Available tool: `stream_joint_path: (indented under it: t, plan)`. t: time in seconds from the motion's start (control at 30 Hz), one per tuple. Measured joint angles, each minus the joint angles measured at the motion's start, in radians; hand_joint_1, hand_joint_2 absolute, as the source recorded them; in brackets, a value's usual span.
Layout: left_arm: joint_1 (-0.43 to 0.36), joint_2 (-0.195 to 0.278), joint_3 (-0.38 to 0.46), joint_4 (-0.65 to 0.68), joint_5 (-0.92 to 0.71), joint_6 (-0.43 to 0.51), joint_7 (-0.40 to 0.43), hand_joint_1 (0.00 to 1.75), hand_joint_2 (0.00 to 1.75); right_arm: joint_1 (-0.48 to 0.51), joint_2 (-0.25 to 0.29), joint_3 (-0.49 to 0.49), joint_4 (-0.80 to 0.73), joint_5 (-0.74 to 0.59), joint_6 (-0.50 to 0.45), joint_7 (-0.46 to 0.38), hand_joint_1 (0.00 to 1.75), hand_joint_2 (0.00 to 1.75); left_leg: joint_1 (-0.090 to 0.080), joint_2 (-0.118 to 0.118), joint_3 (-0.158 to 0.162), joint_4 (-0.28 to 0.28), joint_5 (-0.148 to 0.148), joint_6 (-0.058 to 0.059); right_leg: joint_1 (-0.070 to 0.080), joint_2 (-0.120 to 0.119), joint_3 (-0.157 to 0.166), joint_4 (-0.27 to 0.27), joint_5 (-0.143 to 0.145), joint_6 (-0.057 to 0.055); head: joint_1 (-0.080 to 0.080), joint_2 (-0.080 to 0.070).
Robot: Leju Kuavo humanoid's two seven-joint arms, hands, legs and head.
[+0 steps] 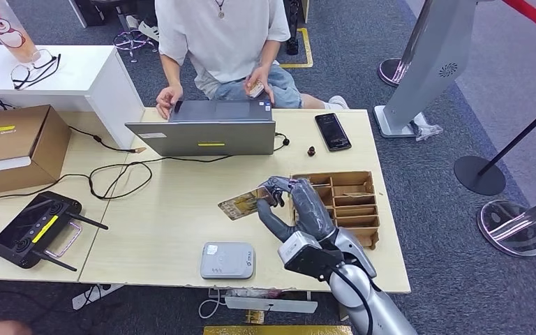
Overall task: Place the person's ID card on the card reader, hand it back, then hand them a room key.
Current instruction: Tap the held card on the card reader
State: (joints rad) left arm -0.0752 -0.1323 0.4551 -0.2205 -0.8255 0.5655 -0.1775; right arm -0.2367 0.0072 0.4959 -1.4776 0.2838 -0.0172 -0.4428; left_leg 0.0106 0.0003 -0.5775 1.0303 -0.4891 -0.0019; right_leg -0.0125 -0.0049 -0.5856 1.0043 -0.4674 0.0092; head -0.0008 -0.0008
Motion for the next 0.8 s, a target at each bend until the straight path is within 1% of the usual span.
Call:
stream_joint_path:
  t: [0.23, 0.4, 0.57, 0.8]
  plan:
    - [0.002, 0.0, 0.004, 0.0, 0.001, -0.001, 0.0, 0.0, 0.0, 0.002, -0.004, 0.0, -0.004, -0.108, 0.112, 0.004, 1.75, 1.75, 0.0, 0.0, 0.0, 0.0, 0.0, 0.0, 0.0, 0.0, 0.0, 0.0, 0.0, 0.0, 0.0, 0.0]
    - [0.002, 0.0, 0.005, 0.0, -0.006, -0.006, 0.0, 0.0, 0.0, 0.004, -0.012, 0.001, -0.015, -0.158, 0.191, 0.04, 1.75, 1.75, 0.0, 0.0, 0.0, 0.0, 0.0, 0.0, 0.0, 0.0, 0.0, 0.0, 0.0, 0.0, 0.0, 0.0]
    - [0.002, -0.001, 0.005, 0.0, -0.015, -0.013, 0.005, 0.0, 0.0, 0.004, -0.022, 0.012, -0.015, -0.156, 0.236, 0.083, 1.75, 1.75, 0.0, 0.0, 0.0, 0.0, 0.0, 0.0, 0.0, 0.0, 0.0, 0.0, 0.0, 0.0, 0.0, 0.0]
    - [0.001, -0.007, 0.005, 0.0, -0.037, -0.027, 0.024, 0.0, 0.0, -0.009, -0.03, 0.055, 0.024, -0.124, 0.279, 0.155, 1.75, 1.75, 0.0, 0.0, 0.0, 0.0, 0.0, 0.0, 0.0, 0.0, 0.0, 0.0, 0.0, 0.0, 0.0, 0.0]
